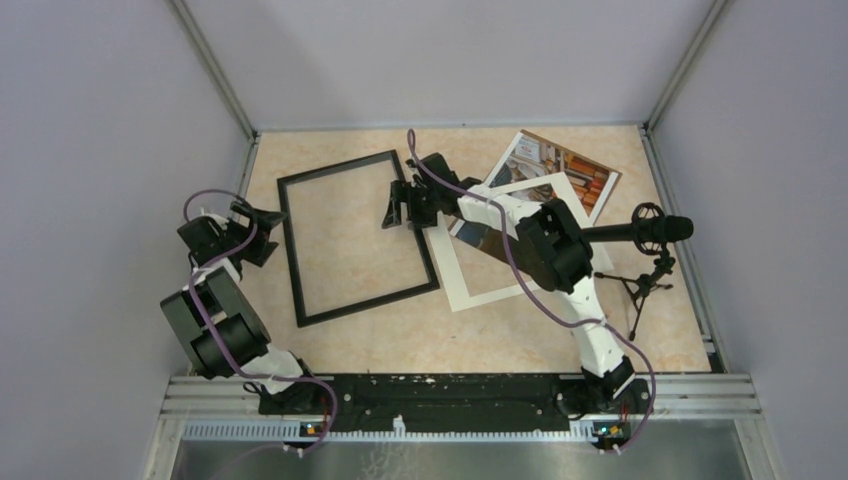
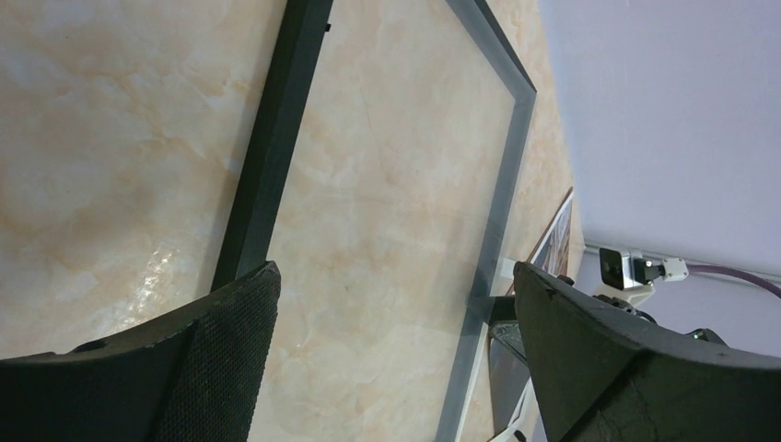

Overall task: Put the photo into the frame
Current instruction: Place the photo frame item in the photo frame.

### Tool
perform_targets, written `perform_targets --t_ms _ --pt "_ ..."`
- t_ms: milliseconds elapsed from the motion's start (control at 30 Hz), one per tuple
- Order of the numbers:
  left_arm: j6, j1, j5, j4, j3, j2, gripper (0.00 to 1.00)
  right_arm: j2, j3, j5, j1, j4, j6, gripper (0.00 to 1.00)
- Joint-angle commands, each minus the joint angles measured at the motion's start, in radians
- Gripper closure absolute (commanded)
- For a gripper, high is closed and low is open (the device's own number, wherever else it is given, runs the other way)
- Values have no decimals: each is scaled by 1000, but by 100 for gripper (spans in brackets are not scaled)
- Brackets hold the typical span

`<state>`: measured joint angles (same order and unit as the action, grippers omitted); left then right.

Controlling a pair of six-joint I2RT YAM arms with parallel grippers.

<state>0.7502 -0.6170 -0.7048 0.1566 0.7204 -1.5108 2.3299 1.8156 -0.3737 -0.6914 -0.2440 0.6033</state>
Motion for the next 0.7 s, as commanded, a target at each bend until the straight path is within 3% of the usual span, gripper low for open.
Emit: perform_targets --t_ms 0,233,433,667 --pt "12 4 -41 55 -15 35 2 -90 47 87 -6 -90 -47 20" --pt "20 12 -55 72 -18 51 2 -156 39 146 -12 -168 -88 20" --pt "9 28 -57 74 -14 59 2 -235 -48 157 -12 -119 -80 20" --pt "-41 88 -36 36 16 66 2 -165 -38 213 -2 -54 -87 23"
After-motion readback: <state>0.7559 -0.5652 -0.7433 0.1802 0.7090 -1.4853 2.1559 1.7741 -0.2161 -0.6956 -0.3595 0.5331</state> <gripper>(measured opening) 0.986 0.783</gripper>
